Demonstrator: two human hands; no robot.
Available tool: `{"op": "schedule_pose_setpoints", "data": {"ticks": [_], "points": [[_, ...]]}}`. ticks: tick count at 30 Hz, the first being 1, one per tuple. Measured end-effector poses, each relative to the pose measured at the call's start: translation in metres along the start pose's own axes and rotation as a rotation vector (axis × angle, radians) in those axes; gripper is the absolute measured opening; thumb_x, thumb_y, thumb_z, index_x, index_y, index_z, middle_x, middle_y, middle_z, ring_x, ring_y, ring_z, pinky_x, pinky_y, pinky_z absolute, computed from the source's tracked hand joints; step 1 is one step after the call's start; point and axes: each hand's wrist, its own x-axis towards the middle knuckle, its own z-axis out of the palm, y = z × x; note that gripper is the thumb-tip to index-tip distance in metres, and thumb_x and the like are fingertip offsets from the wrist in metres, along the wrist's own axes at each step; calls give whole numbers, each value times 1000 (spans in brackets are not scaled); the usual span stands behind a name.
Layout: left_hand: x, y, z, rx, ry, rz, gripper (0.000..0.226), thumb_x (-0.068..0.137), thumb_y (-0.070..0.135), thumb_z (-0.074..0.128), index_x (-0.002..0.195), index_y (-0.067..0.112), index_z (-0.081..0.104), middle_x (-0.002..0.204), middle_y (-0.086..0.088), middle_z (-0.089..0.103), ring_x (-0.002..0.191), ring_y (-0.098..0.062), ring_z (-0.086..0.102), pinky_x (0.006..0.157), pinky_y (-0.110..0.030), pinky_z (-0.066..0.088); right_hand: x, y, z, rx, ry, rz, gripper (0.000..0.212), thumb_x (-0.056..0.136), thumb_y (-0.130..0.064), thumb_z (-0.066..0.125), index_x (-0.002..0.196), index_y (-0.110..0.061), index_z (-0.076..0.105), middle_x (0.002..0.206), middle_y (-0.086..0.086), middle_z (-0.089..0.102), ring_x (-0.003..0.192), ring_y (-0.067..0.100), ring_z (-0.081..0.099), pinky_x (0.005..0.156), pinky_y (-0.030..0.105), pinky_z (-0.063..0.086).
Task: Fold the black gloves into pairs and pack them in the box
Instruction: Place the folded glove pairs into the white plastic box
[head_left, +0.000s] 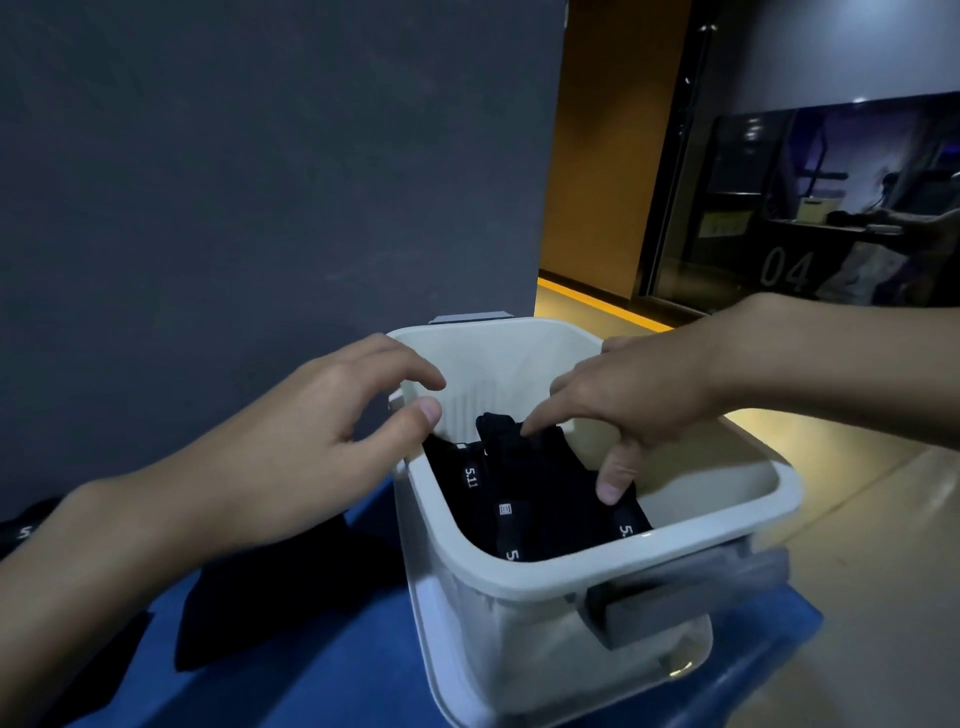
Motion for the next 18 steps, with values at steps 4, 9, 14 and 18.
{"op": "schedule_pose_setpoints", "data": {"ticks": [4,9,14,18], "points": [[-16,7,-17,11,52,-17,40,90,64,37,114,42,60,117,30,55,116,7,52,92,-21,43,-16,-5,-16,162,120,-5,75,80,-62,64,145,-41,33,135,-12,49,124,16,48,100,33,43],[-57,-2,-49,41,127,-178,26,89,52,46,107,41,63,112,30,58,108,17,49,86,-7,38,-32,-39,-55,239,412,-57,52,89,-59,53,133,-31,53,116,-14,61,107,6,57,93,29,48],[-116,-20,-68,62,189,-347,12,91,44,53,100,45,62,107,28,62,103,10,57,88,-23,47,-35,-97,-90,335,626,-187,45,85,-59,52,119,-32,64,104,-17,68,95,2,61,83,23,50],[-153,-24,-63,96,249,-411,13,92,29,61,103,34,67,101,20,66,97,3,61,91,-32,51,-26,-151,-99,383,663,-298,32,90,-48,60,115,-29,66,101,-14,70,93,1,63,80,18,48]]}}
